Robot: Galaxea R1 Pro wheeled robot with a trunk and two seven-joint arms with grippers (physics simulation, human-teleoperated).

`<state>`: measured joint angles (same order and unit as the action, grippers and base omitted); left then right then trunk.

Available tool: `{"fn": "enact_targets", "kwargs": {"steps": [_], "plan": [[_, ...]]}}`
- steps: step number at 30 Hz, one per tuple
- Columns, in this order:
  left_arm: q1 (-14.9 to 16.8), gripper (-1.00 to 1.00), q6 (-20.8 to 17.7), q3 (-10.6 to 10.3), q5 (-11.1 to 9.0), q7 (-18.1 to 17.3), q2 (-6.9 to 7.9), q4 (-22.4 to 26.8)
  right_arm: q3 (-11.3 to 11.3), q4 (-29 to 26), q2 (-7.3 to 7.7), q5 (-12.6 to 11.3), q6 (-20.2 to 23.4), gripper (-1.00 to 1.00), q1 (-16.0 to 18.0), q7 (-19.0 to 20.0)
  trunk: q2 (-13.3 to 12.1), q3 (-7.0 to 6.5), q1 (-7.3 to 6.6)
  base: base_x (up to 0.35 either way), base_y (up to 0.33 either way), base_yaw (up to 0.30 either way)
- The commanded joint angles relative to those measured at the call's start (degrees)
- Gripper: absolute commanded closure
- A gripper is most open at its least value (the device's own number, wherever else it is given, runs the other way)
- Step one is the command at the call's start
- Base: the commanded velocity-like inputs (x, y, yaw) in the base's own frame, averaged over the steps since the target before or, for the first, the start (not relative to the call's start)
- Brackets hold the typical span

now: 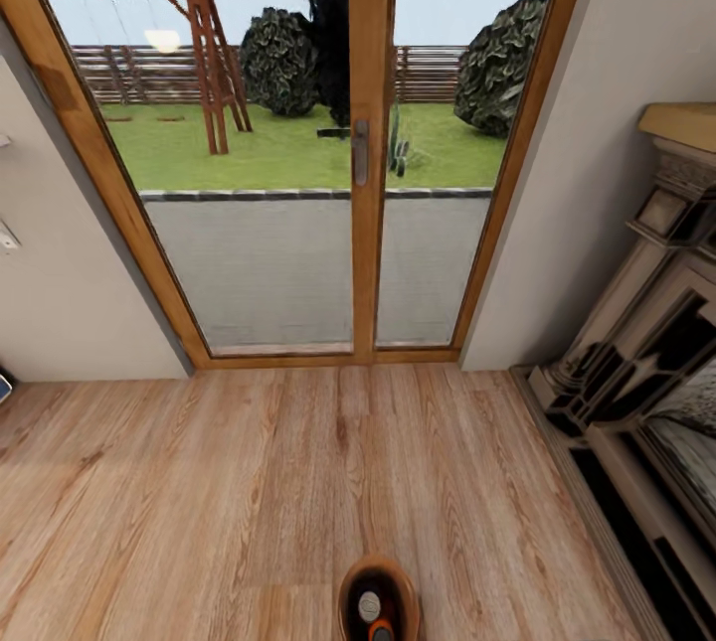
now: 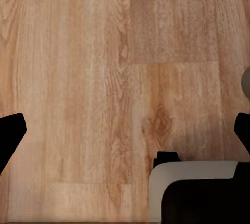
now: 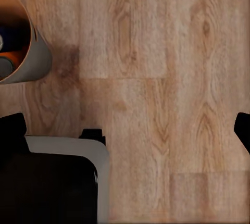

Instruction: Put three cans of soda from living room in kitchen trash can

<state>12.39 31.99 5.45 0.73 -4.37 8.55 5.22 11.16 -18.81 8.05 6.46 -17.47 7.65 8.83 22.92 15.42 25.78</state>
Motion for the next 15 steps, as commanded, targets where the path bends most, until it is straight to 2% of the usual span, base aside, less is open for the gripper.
{"fn": "enact_targets", "kwargs": {"steps": [1, 6, 8, 9, 15], "plan": [[0.0, -1.0, 0.0, 0.0, 0.0, 0.0, -0.02, -0.1, -0.1, 0.2, 0.01, 0.1, 0.0, -1.0, 0.0, -0.1, 0.0, 0.0, 0.0, 0.0, 0.0, 0.0], [0.0, -1.0, -0.1, 0.0, 0.0, 0.1, -0.15, -0.4, -0.2, 2.4, -0.03, 0.2, 0.0, -1.0, 0.0, -0.2, 0.0, 0.0, 0.0, 0.0, 0.0, 0.0], [0.0, -1.0, -0.1, 0.0, 0.0, 0.1, -0.21, -0.4, -0.4, 4.1, -0.04, 0.3, 0.0, -1.0, 0.0, -0.3, 0.0, 0.0, 0.0, 0.0, 0.0, 0.0], [0.0, -1.0, -0.1, 0.0, 0.0, 0.1, -0.35, -0.5, -0.5, 7.6, -0.05, 0.4, 0.1, -1.0, 0.0, -0.3, 0.0, 0.0, 0.0, 0.0, 0.0, 0.0], [0.0, -1.0, -0.2, 0.0, 0.0, 0.0, -0.54, -0.8, -0.6, 11.2, -0.16, 0.3, 0.1, -1.0, 0.0, -0.3, 0.0, 0.0, 0.0, 0.0, 0.0, 0.0]]}}
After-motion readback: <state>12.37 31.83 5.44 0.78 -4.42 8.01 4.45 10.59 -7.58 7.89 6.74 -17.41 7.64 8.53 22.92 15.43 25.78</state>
